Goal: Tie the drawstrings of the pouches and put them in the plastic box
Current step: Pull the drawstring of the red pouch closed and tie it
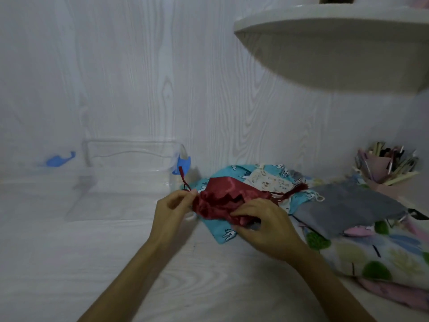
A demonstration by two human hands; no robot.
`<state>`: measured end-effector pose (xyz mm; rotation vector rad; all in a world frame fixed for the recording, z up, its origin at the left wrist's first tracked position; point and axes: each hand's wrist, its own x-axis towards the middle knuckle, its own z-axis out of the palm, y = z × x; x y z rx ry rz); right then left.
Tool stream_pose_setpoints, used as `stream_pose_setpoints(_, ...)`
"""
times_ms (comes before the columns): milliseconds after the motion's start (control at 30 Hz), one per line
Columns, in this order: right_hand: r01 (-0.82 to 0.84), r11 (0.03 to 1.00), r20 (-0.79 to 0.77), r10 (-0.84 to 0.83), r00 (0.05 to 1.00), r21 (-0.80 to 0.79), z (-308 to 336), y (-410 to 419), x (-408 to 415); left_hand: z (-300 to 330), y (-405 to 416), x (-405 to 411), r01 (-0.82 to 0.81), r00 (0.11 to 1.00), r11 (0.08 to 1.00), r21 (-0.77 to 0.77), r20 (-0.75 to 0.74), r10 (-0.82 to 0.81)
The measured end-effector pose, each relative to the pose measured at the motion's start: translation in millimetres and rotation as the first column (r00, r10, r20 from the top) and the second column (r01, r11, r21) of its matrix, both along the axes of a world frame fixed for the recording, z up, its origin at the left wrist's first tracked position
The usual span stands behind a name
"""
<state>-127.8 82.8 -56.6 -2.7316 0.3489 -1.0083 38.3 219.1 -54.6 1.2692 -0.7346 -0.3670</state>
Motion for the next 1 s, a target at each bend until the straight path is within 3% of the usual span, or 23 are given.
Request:
stream_pose_setpoints(100,-0.052,0.994,0.026,0.050,0.998,0.094,0.7,3.8,-6.4,-8.5,0.3,-0.7,-0.037,0.999,0.998,0.048,0.018,0.037)
stream_pose_setpoints(333,0.005,0.994,0.146,-0.020,0.989,0.106,9.2,1.3,-12.5,-3.7,2.8,-5.0,-0.035,0.999,0.999,-0.011,0.030,0.035)
stream_pose_setpoints(433,0.073,0.954,0.287,-0.159,0.945,0.290,19.7,6.5,-6.5,1.2,3.1,-4.5,0.015,0.999,1.000,0.007,0.029,-0.016)
stream_pose_setpoints(500,0.171,0.897,0.312,-0.312,0.897,0.406,33.6,15.9,4.1,2.9,4.9,-10.1,0.076,0.997,0.997,0.007,0.020,-0.076)
stream_pose_setpoints(533,0.183,0.872,0.248,-0.321,0.914,0.455,42.4,20.0,11.1,4.5,6.0,-14.3,0.104,0.994,0.995,-0.003,0.010,-0.104)
stream_pose_setpoints(633,0.187,0.771,-0.174,-0.101,0.980,0.608,69.1,25.8,38.5,9.8,8.3,-23.1,0.157,0.988,0.987,-0.032,0.015,-0.157)
stream_pose_setpoints(700,0.269,0.729,-0.411,0.019,0.912,0.630,78.7,24.8,53.1,10.7,10.0,-23.5,0.158,0.986,0.987,-0.015,0.046,-0.157)
stream_pose_setpoints(767,0.315,0.665,-0.509,0.115,0.853,0.678,83.0,21.3,60.4,11.7,10.8,-22.8,0.144,0.988,0.990,0.008,0.062,-0.144)
stream_pose_setpoints(867,0.298,0.531,-0.466,0.213,0.859,0.793,83.2,20.4,60.4,11.9,10.2,-19.9,0.130,0.990,0.991,0.043,0.049,-0.132)
stream_pose_setpoints(967,0.173,0.323,-0.239,0.177,0.955,0.930,74.8,20.0,53.4,10.5,10.5,-21.1,0.130,0.991,0.990,0.062,0.019,-0.131)
stream_pose_setpoints(1000,0.113,0.293,-0.160,0.144,0.976,0.949,71.8,20.8,50.5,11.0,10.8,-23.8,0.130,0.990,0.989,0.076,0.050,-0.134)
